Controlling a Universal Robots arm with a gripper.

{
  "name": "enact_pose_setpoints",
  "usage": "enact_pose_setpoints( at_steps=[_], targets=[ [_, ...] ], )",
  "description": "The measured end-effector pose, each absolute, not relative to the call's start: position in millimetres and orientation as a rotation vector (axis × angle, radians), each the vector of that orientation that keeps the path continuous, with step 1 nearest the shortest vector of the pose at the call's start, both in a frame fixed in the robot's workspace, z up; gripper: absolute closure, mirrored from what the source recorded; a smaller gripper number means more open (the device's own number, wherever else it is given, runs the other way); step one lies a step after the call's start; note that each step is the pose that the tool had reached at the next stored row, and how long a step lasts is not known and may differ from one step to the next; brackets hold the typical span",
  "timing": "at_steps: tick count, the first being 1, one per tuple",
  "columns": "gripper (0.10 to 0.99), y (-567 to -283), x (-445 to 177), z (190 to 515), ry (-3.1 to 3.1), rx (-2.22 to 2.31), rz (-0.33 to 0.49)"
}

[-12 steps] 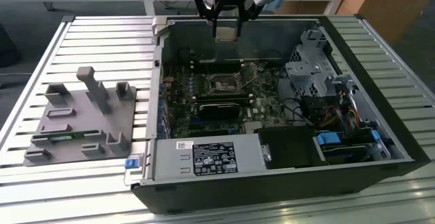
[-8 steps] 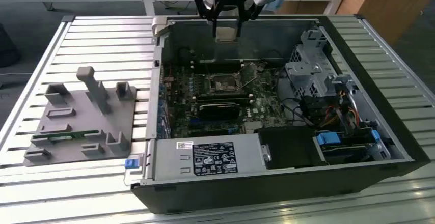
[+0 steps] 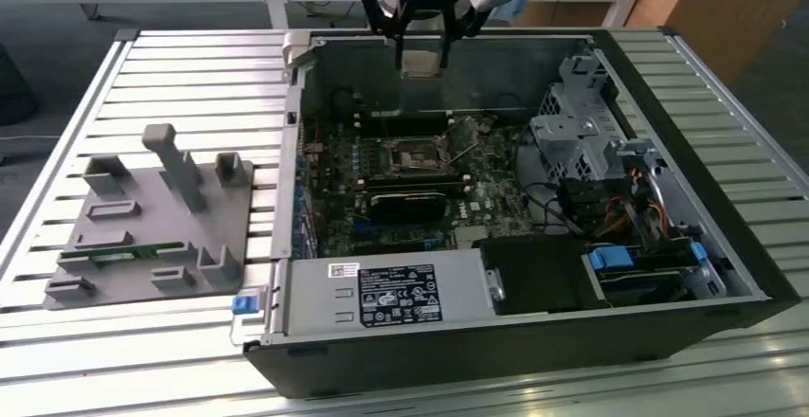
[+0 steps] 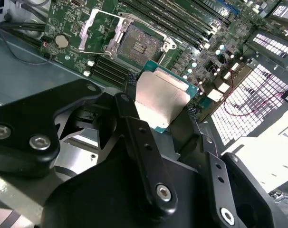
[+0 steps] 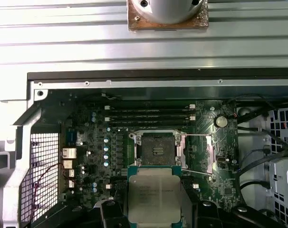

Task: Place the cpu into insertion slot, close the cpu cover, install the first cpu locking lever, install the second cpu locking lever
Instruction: 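Place the cpu into insertion slot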

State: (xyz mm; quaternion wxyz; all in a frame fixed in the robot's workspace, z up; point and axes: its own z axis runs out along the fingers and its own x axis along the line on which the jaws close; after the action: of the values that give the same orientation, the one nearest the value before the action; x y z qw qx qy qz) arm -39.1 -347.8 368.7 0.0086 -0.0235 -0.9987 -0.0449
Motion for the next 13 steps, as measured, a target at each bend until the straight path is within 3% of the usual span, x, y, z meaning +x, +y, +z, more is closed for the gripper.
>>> enact_pose_setpoints(
  at_steps=[13],
  targets=[
    [0.553, -347.9, -39.1, 368.2, -3.117, -0.232, -0.142]
  ],
)
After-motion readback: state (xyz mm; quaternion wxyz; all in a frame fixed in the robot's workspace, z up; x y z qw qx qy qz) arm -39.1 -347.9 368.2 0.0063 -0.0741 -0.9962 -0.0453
